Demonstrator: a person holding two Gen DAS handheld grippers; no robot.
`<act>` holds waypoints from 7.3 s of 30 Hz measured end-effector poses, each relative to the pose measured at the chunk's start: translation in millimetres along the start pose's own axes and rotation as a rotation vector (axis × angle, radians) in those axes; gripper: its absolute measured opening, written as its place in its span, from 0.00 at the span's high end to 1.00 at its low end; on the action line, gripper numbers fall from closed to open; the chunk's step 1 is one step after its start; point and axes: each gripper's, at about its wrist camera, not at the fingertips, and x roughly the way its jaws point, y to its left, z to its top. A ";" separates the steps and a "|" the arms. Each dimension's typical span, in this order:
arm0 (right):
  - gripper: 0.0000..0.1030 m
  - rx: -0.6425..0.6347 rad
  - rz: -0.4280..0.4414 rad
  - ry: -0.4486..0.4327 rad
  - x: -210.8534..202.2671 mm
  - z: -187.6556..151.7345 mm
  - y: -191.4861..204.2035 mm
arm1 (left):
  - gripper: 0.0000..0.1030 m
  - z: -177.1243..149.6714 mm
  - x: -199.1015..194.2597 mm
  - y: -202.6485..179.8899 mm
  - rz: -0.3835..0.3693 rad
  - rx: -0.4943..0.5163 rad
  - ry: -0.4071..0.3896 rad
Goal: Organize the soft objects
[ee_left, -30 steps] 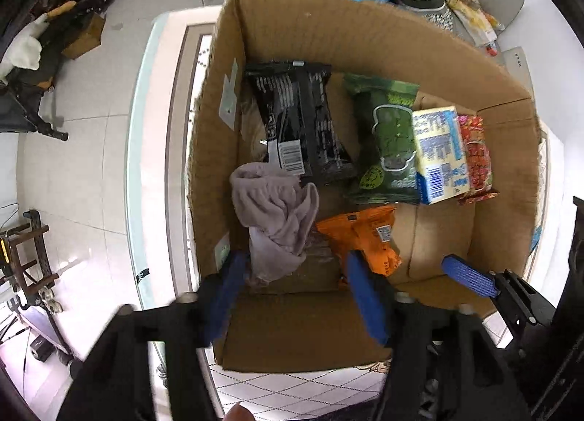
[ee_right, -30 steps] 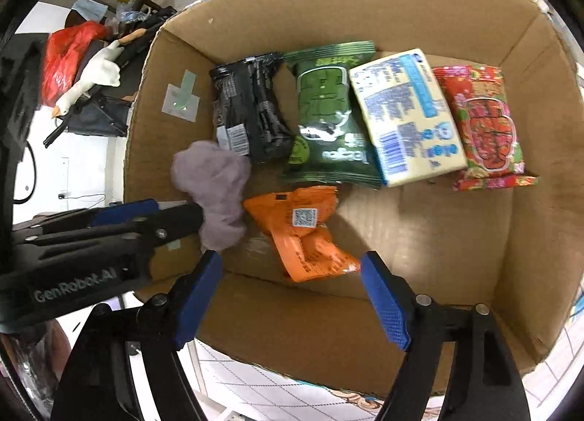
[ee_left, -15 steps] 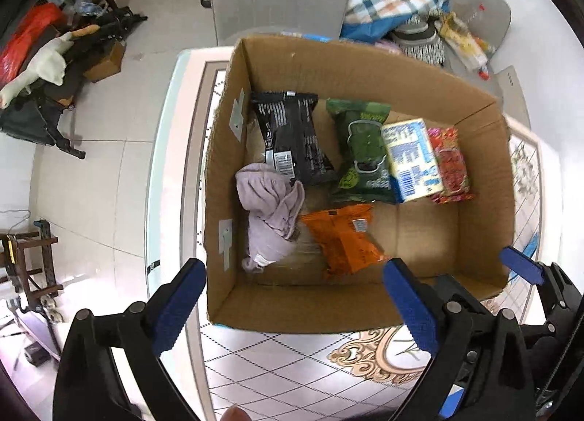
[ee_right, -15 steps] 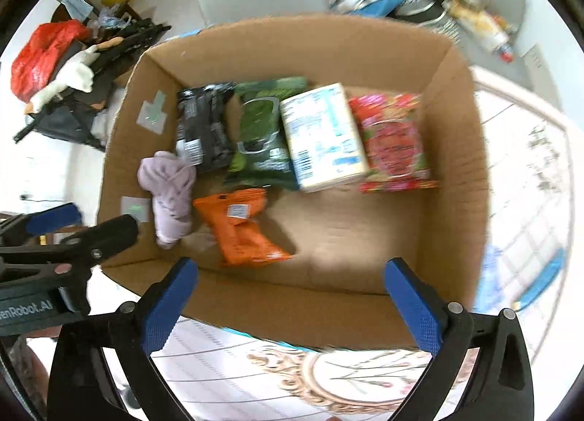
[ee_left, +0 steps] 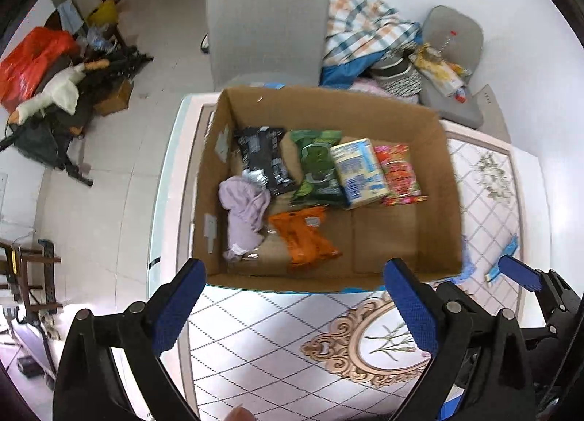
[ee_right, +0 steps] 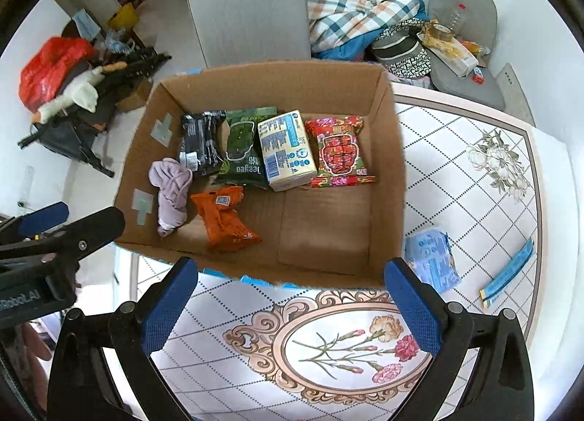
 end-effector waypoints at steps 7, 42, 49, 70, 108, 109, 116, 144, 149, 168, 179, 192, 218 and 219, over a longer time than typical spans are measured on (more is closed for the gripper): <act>0.00 0.118 0.017 -0.063 -51.1 -22.3 -72.5 | 0.03 -3.3 -31.3 -76.7 0.006 0.153 -0.066; 0.00 0.606 -0.064 0.227 78.6 -84.8 -433.6 | 0.18 -19.3 269.4 -328.2 0.038 0.101 0.557; 0.01 0.697 0.011 0.285 129.4 -75.5 -441.6 | 0.38 -17.8 255.5 -350.1 0.034 0.250 0.474; 0.58 0.512 -0.069 0.389 158.7 -59.8 -411.0 | 0.27 -8.3 279.9 -334.9 -0.042 0.112 0.572; 0.85 0.343 -0.147 0.349 146.4 -55.2 -342.2 | 0.60 -78.7 199.3 -399.8 -0.082 0.286 0.402; 0.85 0.341 -0.139 0.334 139.7 -56.7 -338.8 | 0.60 -80.4 189.9 -397.7 -0.095 0.287 0.385; 0.85 0.299 -0.069 0.199 74.2 -63.1 -299.0 | 0.60 -83.4 113.5 -360.2 -0.202 0.270 0.278; 0.85 0.253 0.083 0.067 54.5 41.3 -64.9 | 0.60 39.6 116.4 -72.2 -0.312 -0.087 0.293; 0.85 0.281 0.027 0.107 90.1 48.9 -59.6 | 0.60 43.9 151.2 -62.4 -0.342 -0.128 0.364; 0.65 0.284 -0.049 0.118 96.6 54.8 -60.7 | 0.22 43.3 168.8 -41.3 -0.368 -0.222 0.465; 0.21 0.202 -0.071 0.110 74.1 44.7 -60.5 | 0.02 38.8 105.6 -8.2 -0.194 -0.148 0.263; 0.05 0.057 -0.110 0.073 47.4 8.5 -41.2 | 0.02 2.3 50.8 -1.7 0.040 -0.050 0.052; 0.05 0.006 -0.014 -0.276 -198.0 -68.9 -32.8 | 0.02 -66.2 -165.2 -35.5 0.043 0.002 -0.275; 0.05 0.004 -0.012 -0.283 -204.2 -70.8 -31.7 | 0.02 -68.7 -170.1 -36.8 0.040 0.002 -0.281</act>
